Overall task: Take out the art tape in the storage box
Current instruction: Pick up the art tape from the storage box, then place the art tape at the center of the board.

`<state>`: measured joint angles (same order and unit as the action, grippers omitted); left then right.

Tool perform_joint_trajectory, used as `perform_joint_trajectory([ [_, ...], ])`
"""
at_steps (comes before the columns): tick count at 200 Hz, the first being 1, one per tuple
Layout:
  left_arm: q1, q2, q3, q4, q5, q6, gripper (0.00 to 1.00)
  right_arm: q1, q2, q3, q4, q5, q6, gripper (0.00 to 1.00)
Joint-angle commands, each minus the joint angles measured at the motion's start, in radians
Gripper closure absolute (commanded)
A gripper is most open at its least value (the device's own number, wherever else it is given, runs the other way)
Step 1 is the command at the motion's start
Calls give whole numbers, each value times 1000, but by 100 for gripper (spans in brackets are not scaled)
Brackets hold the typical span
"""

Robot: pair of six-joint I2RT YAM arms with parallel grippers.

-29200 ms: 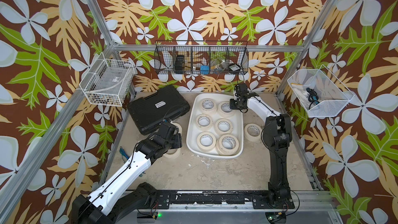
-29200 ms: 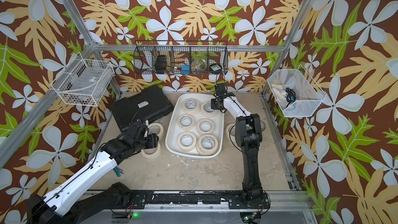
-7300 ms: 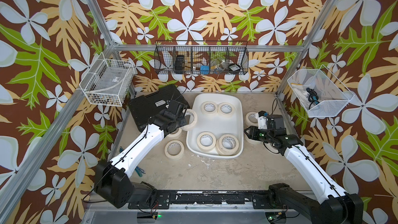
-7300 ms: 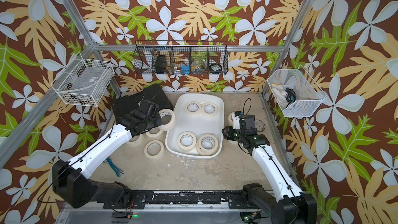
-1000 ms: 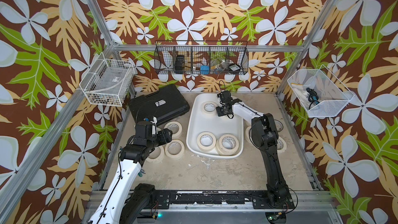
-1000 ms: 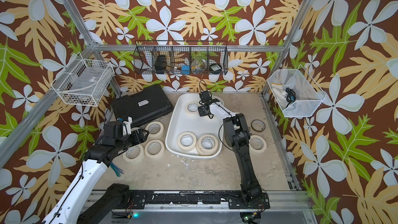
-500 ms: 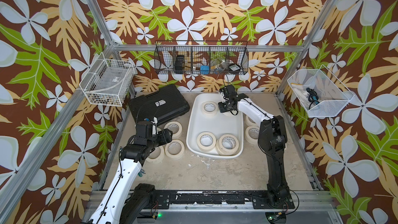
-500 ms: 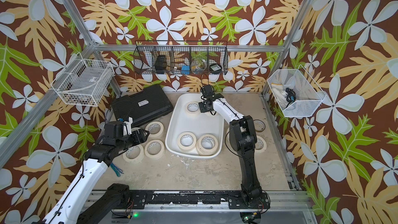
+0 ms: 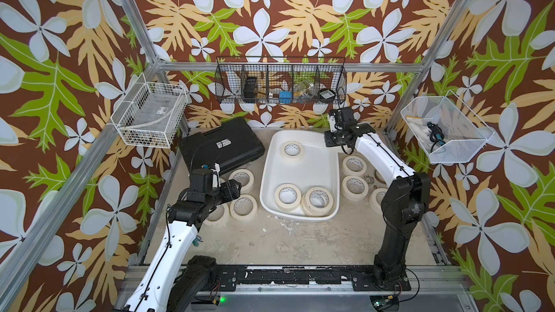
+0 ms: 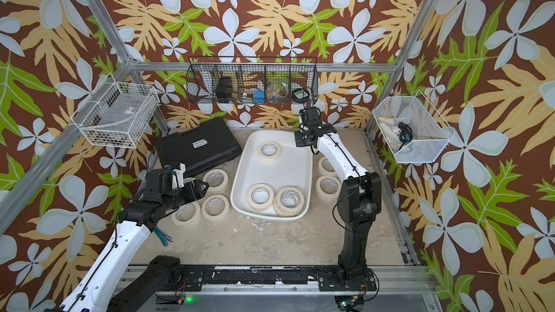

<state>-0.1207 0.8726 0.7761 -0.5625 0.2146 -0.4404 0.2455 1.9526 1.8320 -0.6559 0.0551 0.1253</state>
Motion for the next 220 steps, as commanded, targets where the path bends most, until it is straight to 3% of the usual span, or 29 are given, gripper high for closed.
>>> perform_joint_trajectory([
  [1,1,-2,-4,21,8,10,18,-50,3,9,16,-4,16,88],
  [92,1,-4,-10,18,16,6,19,-136,274,197,65,-4,76,88],
  [220,0,-4,-30,32,35,2,19,-191,511,340,143,6,132,87],
])
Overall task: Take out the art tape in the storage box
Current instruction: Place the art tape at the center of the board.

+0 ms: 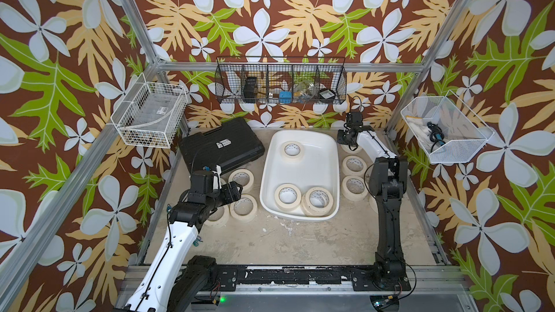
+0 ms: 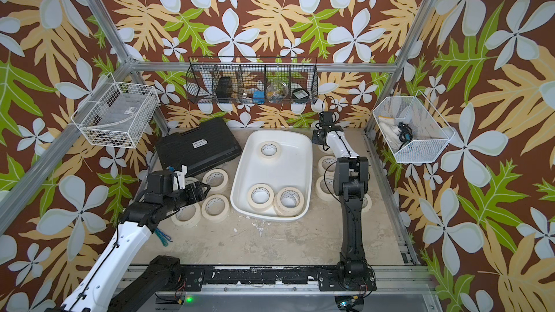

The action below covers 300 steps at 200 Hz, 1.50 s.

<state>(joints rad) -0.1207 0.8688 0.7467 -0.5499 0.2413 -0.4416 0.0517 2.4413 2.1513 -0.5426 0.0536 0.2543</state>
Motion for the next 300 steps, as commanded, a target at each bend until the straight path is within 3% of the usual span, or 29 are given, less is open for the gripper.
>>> perform_joint_trajectory([
  [1,0,-1,0,19,9,3,19,2,24,23,30,8,3,87],
  [160,1,15,-7,26,9,1,19,1,14,27,-15,28,19,61],
  [243,1,13,-6,25,6,1,19,-1,-111,-8,-21,27,17,60],
  [300,0,26,20,31,22,-8,19,-1,-309,-134,-29,-64,33,60],
])
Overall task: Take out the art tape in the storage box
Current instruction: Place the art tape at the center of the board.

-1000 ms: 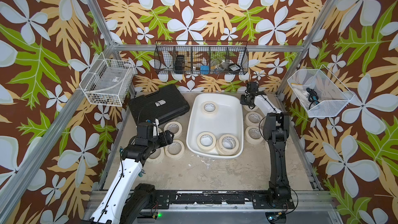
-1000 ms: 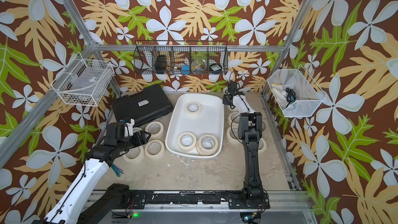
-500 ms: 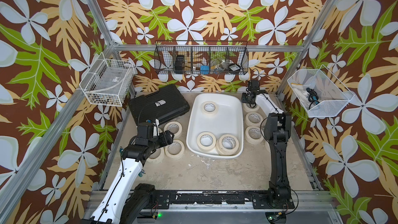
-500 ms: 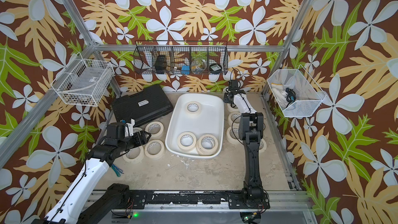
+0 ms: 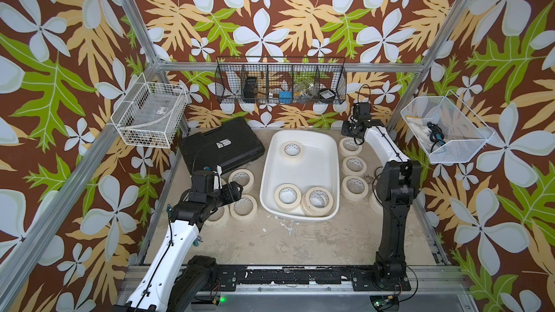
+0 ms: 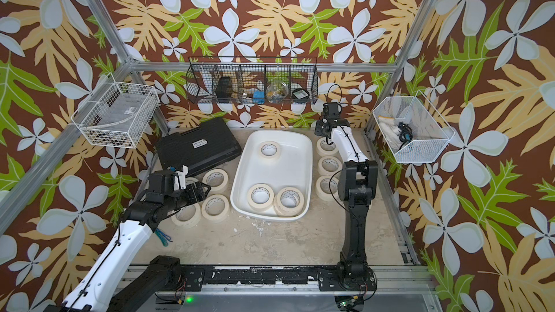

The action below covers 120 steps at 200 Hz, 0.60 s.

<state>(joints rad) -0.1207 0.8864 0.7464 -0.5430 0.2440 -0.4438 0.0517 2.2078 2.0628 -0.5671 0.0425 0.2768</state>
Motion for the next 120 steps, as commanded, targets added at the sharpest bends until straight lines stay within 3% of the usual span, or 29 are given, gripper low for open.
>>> perform_joint_trajectory([
  [1,0,8,21,25,20,-5,19,-1,-80,-49,-5,-54,10,60],
  [36,-1,44,90,22,30,3,19,1,-231,-180,-14,-139,24,60],
  [75,-11,152,271,12,69,13,19,30,-418,-387,-4,-209,45,60],
  [120,-152,311,472,4,-16,-3,20,106,-618,-609,24,-245,56,60],
])
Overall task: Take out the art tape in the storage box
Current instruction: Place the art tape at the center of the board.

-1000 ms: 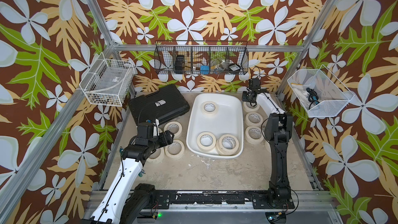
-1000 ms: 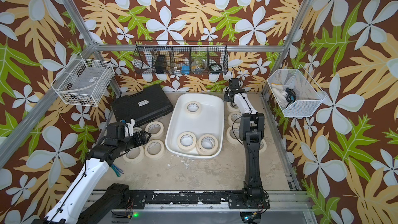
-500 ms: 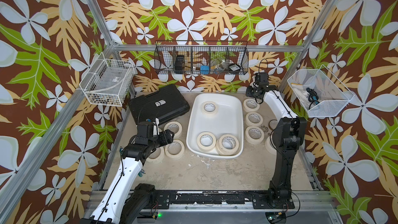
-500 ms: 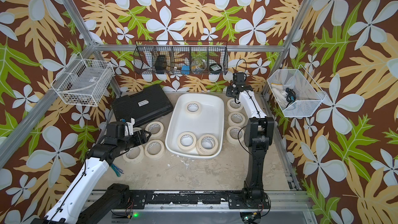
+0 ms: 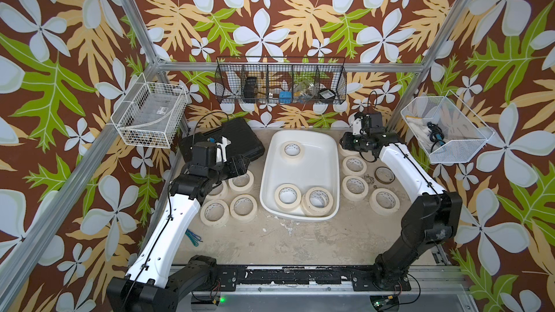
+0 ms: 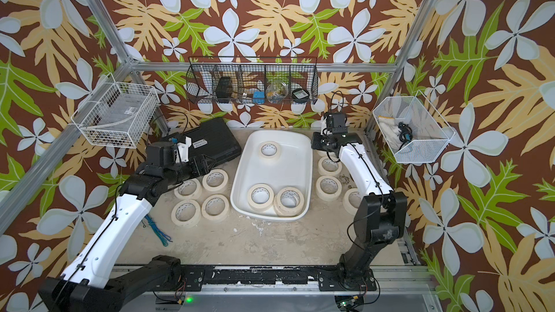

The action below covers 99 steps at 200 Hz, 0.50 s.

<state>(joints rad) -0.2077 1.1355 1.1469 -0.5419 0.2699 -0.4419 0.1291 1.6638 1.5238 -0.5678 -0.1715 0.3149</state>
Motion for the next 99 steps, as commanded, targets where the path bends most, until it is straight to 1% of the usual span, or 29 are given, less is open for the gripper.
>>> perform_joint_trajectory([
  [1,-68,66,76,2,-42,-5,20,29,-76,-73,25,-32,18,60],
  [35,-227,200,194,-13,-122,-9,23,78,-199,-188,33,-47,26,60],
  [56,-314,297,258,-29,-168,-1,24,88,-262,-246,32,-53,33,59],
  [75,-351,393,307,-36,-195,-7,25,96,-311,-285,31,-54,36,59],
  [99,-363,520,366,-32,-247,-35,26,96,-360,-324,28,-59,42,59],
])
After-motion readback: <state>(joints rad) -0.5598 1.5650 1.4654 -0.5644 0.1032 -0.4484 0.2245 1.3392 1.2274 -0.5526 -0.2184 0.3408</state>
